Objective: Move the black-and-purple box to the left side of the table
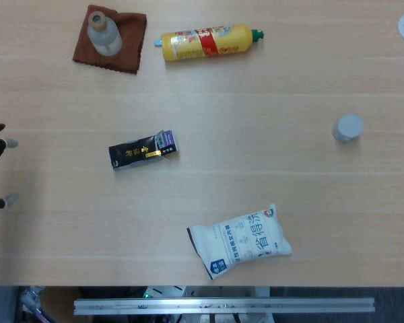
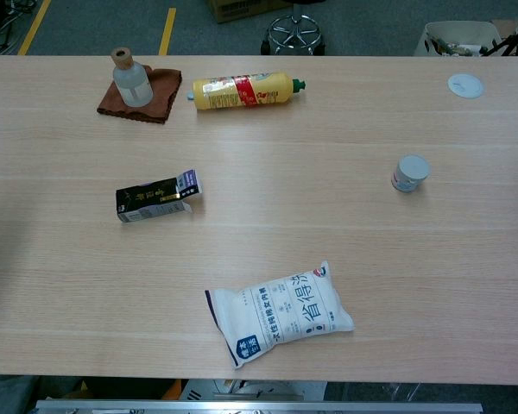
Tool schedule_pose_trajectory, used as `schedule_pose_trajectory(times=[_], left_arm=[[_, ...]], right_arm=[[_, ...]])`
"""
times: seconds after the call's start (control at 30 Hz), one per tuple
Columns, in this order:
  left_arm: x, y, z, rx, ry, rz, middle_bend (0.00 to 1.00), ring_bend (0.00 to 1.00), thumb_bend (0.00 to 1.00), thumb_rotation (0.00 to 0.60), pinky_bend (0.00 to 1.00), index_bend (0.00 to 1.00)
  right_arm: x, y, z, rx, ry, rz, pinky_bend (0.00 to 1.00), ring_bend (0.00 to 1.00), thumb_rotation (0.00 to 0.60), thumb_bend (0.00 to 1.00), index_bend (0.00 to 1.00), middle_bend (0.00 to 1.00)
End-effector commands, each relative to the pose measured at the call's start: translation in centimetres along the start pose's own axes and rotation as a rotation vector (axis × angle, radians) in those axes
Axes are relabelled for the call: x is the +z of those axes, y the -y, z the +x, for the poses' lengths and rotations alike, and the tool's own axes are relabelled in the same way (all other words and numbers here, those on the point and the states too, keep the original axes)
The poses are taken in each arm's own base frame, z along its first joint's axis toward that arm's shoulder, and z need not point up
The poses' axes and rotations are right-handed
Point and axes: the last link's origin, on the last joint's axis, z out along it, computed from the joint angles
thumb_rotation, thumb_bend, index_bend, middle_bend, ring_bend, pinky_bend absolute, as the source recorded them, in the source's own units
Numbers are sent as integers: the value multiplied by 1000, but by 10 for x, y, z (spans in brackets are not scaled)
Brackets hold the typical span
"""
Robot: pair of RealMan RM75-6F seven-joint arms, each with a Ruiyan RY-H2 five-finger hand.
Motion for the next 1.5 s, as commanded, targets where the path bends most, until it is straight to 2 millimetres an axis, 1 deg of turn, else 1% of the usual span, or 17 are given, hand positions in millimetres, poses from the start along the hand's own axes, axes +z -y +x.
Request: schedule_pose_trajectory(times=[0.03,0.2,0.37,0.77,0.97,1.17,1.5], left_arm=[[3,-3,1,-1,30,-4,83,73,0,600,99,264],[11,-12,1,-18,55,-27,38,18,0,600,59,264],[23,-21,-3,-26,89,-54,13,2,0,600,48,264],[53,-46,-21,-35,141,-88,0,0,0,600,45,242],[66,-55,-30,-22,169,-86,0,0,0,600,45,228],[76,-64,-37,-17,198,-83,0,0,0,600,45,212],[90,-79,-46,-15,223,-125,0,0,0,600,45,199]], right_arm=[[1,0,0,0,1,0,222,150,600,228,311,221],[3,-1,-2,7,3,-5,222,150,600,228,311,221],[6,-4,-4,18,5,-11,222,150,600,228,311,221],[8,-16,-10,49,5,-25,222,150,600,228,311,221],[7,-18,-11,56,3,-28,222,150,600,228,311,221],[5,-24,-13,63,10,-44,222,150,600,228,311,221],[2,-28,-14,68,12,-52,222,150,600,228,311,221]])
